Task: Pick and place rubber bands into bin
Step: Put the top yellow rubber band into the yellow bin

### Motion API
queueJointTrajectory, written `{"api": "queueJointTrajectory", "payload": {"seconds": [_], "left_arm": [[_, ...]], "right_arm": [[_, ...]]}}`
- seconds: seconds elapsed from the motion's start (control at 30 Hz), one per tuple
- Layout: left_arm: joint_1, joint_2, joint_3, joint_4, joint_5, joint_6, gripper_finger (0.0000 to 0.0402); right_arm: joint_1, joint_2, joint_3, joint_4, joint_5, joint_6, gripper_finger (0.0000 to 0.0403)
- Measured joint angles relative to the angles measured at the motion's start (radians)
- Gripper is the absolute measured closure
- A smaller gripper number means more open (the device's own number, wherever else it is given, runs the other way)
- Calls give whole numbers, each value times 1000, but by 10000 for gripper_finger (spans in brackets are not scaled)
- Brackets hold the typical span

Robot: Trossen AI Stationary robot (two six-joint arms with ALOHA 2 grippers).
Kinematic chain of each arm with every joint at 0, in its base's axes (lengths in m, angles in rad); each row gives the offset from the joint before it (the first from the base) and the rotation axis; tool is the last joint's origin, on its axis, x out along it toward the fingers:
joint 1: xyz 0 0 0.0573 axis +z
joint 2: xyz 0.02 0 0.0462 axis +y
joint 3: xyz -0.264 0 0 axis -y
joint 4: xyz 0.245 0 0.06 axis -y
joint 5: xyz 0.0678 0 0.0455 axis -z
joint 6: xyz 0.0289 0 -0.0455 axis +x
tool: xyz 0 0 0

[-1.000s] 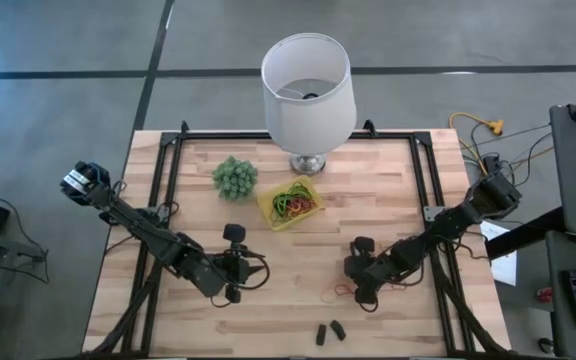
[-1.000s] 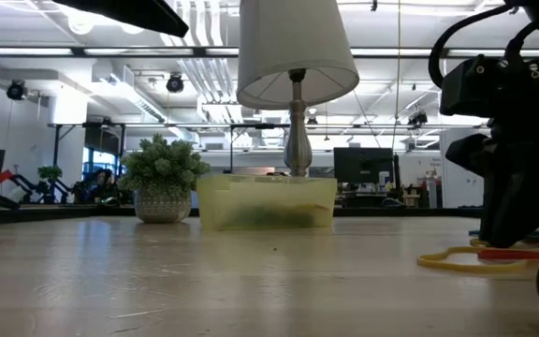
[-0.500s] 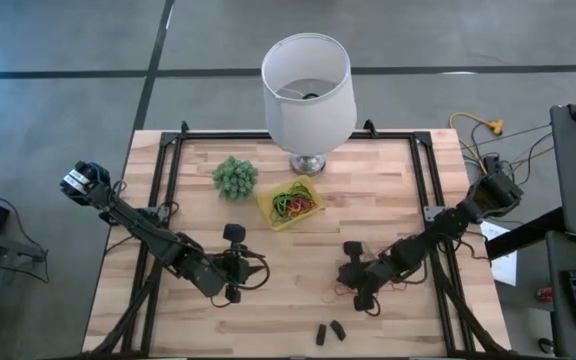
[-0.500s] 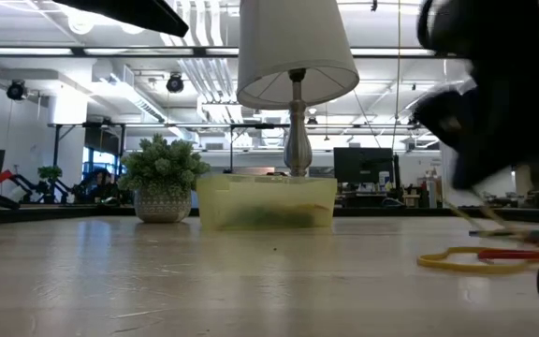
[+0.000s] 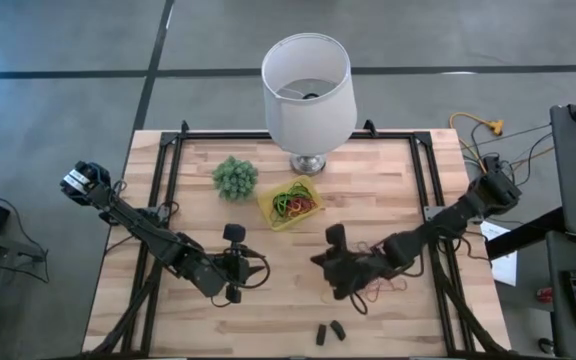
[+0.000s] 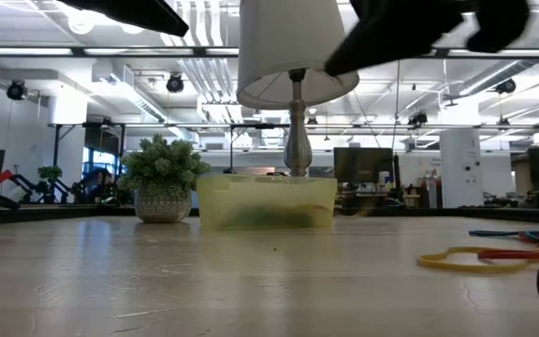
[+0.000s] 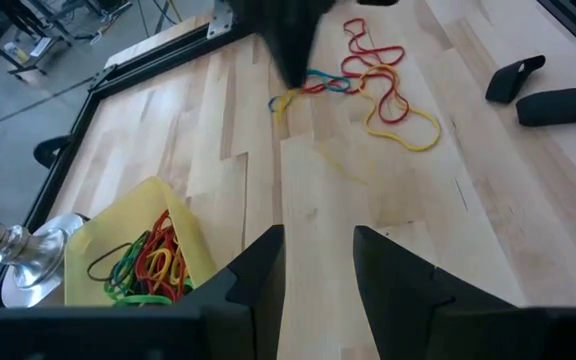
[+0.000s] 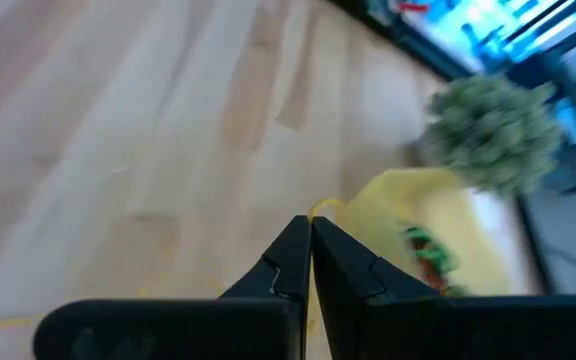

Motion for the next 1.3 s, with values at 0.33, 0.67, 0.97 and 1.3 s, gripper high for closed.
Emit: {"api": "queueJointTrajectory", "payload": {"seconds": [0.33, 0.67, 0.97, 1.3], "left_arm": [[-1, 0, 0, 0, 5, 0, 297], [-3, 0, -1, 0, 6, 0, 297], [-6, 0, -1, 0, 8, 4, 297], [-6, 0, -1, 1, 8, 2, 297]], "right_arm": [[-210, -1, 112, -2, 13, -228, 395], [-464, -2, 146, 3, -175, -241, 395], [-579, 1, 47, 13, -309, -155, 394], [-594, 78, 1, 58, -365, -155, 394]]}}
